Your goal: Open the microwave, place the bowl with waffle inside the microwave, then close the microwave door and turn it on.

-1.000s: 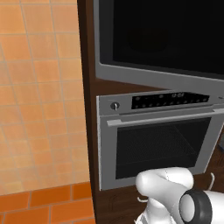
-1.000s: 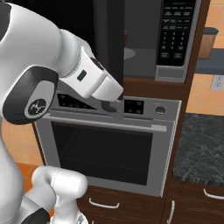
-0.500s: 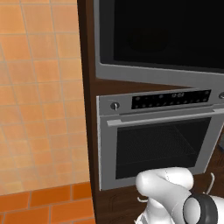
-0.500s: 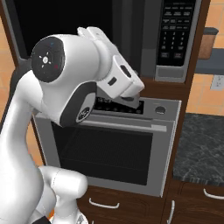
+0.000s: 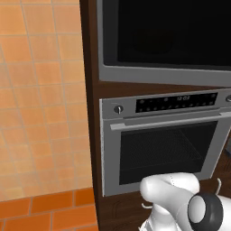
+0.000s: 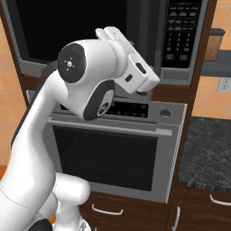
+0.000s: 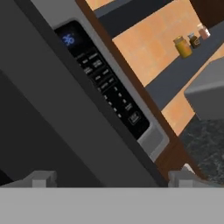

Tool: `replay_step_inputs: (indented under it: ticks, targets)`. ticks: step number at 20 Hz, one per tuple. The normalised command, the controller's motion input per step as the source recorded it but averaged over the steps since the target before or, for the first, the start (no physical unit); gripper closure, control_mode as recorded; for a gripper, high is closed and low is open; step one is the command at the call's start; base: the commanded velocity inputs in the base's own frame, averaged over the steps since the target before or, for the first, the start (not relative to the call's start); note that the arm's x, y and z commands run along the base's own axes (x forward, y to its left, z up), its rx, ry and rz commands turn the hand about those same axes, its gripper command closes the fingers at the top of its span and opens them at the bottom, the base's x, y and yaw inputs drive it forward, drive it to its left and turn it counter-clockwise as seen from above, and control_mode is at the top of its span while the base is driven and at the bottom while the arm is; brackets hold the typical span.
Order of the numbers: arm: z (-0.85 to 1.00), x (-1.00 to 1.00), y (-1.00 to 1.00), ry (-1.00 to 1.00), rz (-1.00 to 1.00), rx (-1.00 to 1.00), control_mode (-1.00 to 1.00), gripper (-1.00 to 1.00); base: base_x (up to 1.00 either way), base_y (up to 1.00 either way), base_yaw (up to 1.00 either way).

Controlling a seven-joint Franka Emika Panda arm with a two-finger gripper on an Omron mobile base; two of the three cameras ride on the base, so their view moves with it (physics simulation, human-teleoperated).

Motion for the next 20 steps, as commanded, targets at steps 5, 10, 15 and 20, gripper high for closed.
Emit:
replay_step_inputs:
  ticks: [5,10,15,20]
  targets:
    - [0.0,0.8,0.18,-0.02,-0.05,0.0,-1.0,-1.0,0.0,0.0,0.0]
    - [0.0,0.91,0.04,0.05,-0.05,0.0,-1.0,-1.0,0.0,0.0,0.0]
    - [0.0,1.0,0.0,0.1,-0.06,0.0,-1.0,-1.0,0.0,0.0,0.0]
    - [0.0,1.0,0.0,0.11,-0.03,0.0,-1.0,-1.0,0.0,0.0,0.0]
